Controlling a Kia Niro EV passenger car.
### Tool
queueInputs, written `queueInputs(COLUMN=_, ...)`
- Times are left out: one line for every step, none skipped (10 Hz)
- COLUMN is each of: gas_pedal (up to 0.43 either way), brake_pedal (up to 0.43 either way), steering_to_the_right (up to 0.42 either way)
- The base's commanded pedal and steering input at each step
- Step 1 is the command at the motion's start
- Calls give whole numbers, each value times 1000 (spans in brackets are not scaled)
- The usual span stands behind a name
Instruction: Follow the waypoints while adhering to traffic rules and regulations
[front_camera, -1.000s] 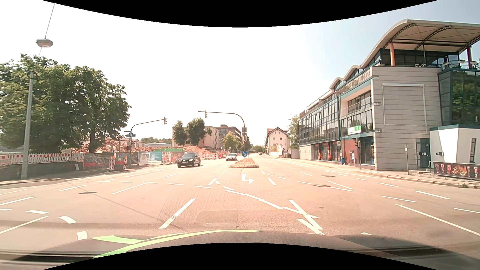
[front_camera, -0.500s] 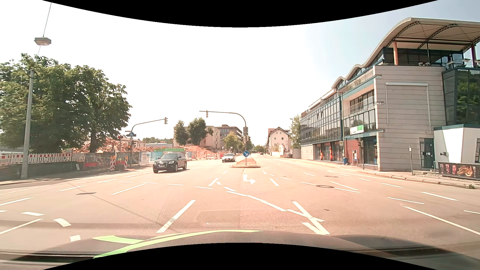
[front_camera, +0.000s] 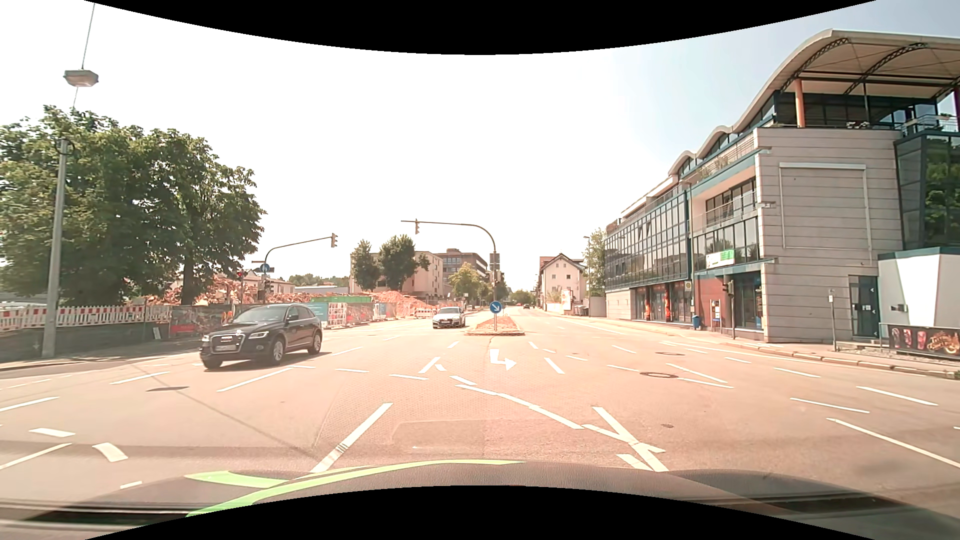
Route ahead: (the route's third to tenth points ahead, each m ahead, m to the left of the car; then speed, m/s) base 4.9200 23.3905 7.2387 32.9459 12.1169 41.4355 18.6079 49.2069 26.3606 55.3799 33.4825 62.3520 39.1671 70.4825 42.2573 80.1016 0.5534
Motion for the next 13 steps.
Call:
queueInputs(gas_pedal=0, brake_pedal=134, steering_to_the_right=-102)
queueInputs(gas_pedal=0, brake_pedal=122, steering_to_the_right=-102)
queueInputs(gas_pedal=0, brake_pedal=128, steering_to_the_right=-102)
queueInputs(gas_pedal=0, brake_pedal=134, steering_to_the_right=-103)
queueInputs(gas_pedal=0, brake_pedal=140, steering_to_the_right=-102)
queueInputs(gas_pedal=0, brake_pedal=146, steering_to_the_right=-102)
queueInputs(gas_pedal=0, brake_pedal=146, steering_to_the_right=-103)
queueInputs(gas_pedal=0, brake_pedal=146, steering_to_the_right=-103)
queueInputs(gas_pedal=0, brake_pedal=79, steering_to_the_right=-103)
queueInputs(gas_pedal=0, brake_pedal=0, steering_to_the_right=-103)
queueInputs(gas_pedal=0, brake_pedal=0, steering_to_the_right=-103)
queueInputs(gas_pedal=0, brake_pedal=0, steering_to_the_right=-102)
queueInputs(gas_pedal=0, brake_pedal=0, steering_to_the_right=-103)
